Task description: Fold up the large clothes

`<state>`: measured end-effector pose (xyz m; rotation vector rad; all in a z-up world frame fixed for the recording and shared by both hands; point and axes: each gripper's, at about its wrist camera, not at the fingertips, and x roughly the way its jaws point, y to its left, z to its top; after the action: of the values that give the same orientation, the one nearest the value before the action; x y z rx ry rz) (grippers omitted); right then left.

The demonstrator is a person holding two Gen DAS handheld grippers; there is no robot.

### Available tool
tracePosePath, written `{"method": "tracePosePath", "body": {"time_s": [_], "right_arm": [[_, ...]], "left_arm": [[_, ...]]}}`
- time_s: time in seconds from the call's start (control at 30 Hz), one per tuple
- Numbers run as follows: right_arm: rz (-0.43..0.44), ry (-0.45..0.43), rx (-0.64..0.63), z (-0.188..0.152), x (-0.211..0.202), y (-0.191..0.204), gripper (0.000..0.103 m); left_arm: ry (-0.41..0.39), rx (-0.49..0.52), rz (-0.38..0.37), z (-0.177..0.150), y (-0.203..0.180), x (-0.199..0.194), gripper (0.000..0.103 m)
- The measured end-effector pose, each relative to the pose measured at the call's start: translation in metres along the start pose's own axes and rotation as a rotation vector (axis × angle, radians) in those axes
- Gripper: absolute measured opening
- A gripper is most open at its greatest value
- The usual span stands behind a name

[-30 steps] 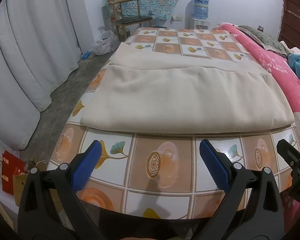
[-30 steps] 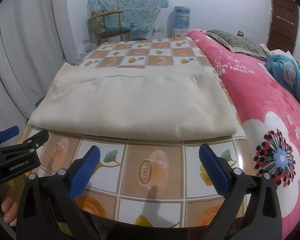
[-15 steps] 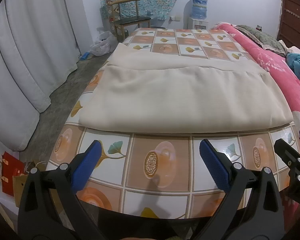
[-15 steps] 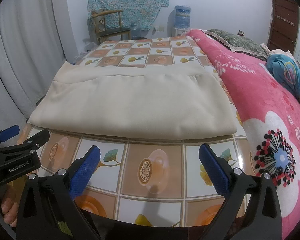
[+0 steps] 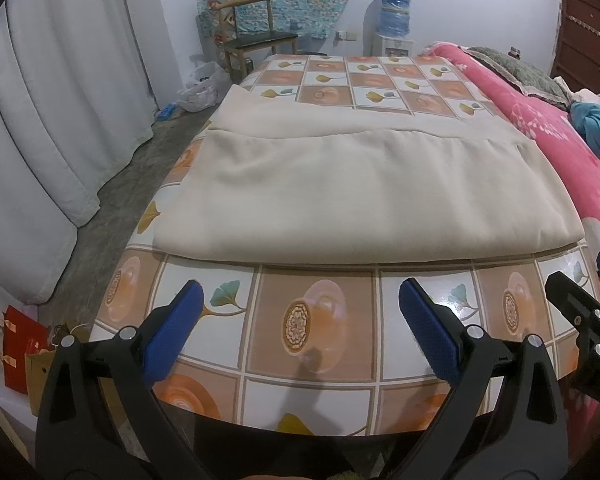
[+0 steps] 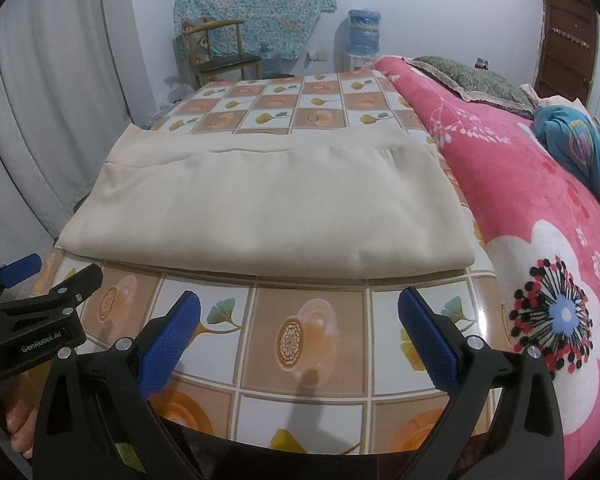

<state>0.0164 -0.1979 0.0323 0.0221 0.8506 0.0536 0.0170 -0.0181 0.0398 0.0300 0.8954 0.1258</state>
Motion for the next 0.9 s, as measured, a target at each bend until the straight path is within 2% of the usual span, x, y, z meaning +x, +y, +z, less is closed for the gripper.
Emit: {"method": "tracePosePath", "body": {"time_s": [0.9], "right_arm": [[0.002,0.008,0.0,0.0002,0.0004,0.0,0.096]], "left_arm": [[0.004,0.012,-0.009,-0.0001,-0.0017,-0.0006,0.095]]}}
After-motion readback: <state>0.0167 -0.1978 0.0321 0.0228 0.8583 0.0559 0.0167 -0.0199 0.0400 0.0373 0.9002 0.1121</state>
